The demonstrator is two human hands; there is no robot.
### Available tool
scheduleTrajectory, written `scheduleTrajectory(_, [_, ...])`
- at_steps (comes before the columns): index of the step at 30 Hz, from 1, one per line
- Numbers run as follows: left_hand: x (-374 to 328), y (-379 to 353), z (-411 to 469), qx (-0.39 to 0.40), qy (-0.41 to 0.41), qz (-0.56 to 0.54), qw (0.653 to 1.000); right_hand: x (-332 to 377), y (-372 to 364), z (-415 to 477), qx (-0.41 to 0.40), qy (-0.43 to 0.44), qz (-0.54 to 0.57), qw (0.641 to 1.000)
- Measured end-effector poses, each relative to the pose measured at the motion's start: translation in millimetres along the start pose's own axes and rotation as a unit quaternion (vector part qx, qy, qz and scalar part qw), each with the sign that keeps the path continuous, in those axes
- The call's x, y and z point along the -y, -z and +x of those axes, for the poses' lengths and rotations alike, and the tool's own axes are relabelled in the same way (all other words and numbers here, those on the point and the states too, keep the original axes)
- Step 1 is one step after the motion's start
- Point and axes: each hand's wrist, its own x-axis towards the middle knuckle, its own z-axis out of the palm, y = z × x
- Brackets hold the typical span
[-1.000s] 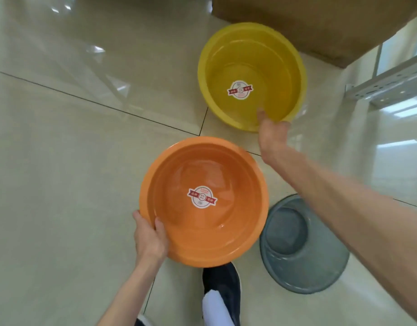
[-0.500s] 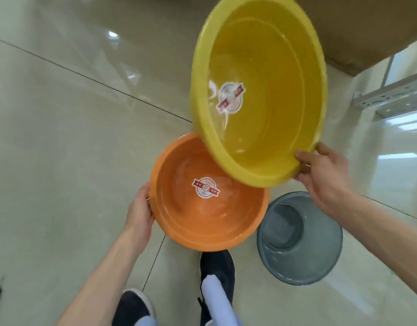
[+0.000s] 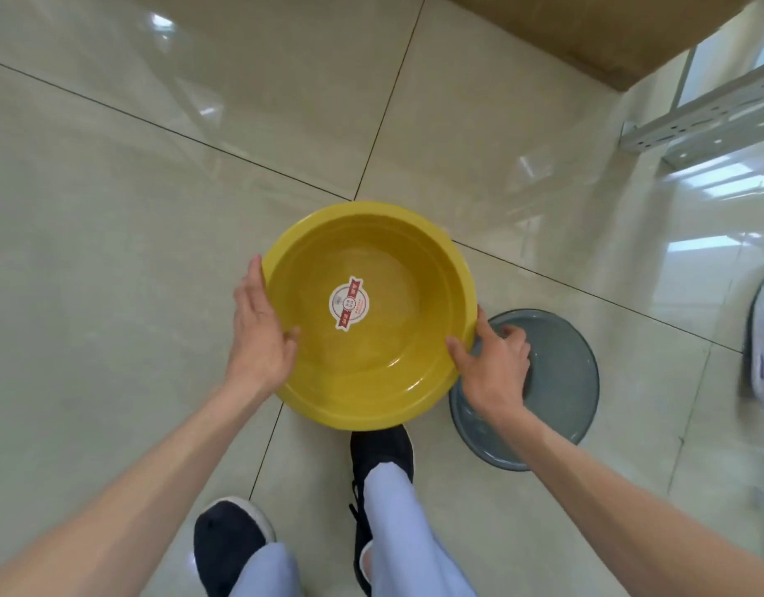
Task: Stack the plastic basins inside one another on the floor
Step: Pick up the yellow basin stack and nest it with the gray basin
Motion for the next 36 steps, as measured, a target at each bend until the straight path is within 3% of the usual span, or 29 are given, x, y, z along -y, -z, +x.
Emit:
scheduleTrajectory(3, [-3, -6, 3, -0.029, 0.052, -0.004, 0.998, -9, -4, 7, 0.003, 0.056, 0.010, 0.998])
scheduleTrajectory(5, [-2, -6, 7, -0.024, 0.099, -0.015, 0.995, -26, -1, 10, -0.027, 0.022, 0.092, 0.995])
scheduleTrajectory(8, [-1, -9, 9, -0.023, 0.116, -0.012, 0.993, -73, 8, 25, -0.126, -0.216, 0.151, 0.956])
scheduleTrajectory(10, [-2, -12, 7, -0.037, 0.119, -0.010, 0.992, -110, 13, 33, -0.108, -0.372, 0.140, 0.911])
scheduleTrajectory(13, [-3, -14, 9, -0.058, 0.113, -0.010, 0.992, -146, 4, 37, 0.010, -0.454, 0.242, 0.857])
scheduleTrajectory(15, [0, -15, 11, -0.060, 0.112, -0.007, 0.992, -164, -10, 36, 0.034, -0.480, 0.279, 0.831])
scheduleTrajectory(20, [4, -13, 14, -0.044, 0.091, -0.002, 0.995, -169, -6, 9, -0.021, -0.435, 0.349, 0.830])
scheduleTrajectory(25, [9, -11, 17, -0.019, 0.082, -0.004, 0.996, -193, 54, -36, -0.115, -0.373, 0.371, 0.842])
scheduleTrajectory(29, [14, -10, 20, 0.002, 0.068, -0.001, 0.998, -187, 103, -55, -0.167, -0.252, 0.404, 0.863])
scheduleTrajectory(32, [22, -6, 25, 0.028, 0.023, -0.063, 0.997, -143, 119, -52, -0.122, -0.154, 0.425, 0.884])
scheduleTrajectory(34, [23, 1, 30, 0.070, 0.068, -0.149, 0.984, -103, 112, -46, -0.085, -0.101, 0.415, 0.900])
scheduleTrajectory(36, [24, 9, 37, 0.115, 0.181, -0.266, 0.940, -60, 93, -38, -0.063, -0.053, 0.373, 0.924])
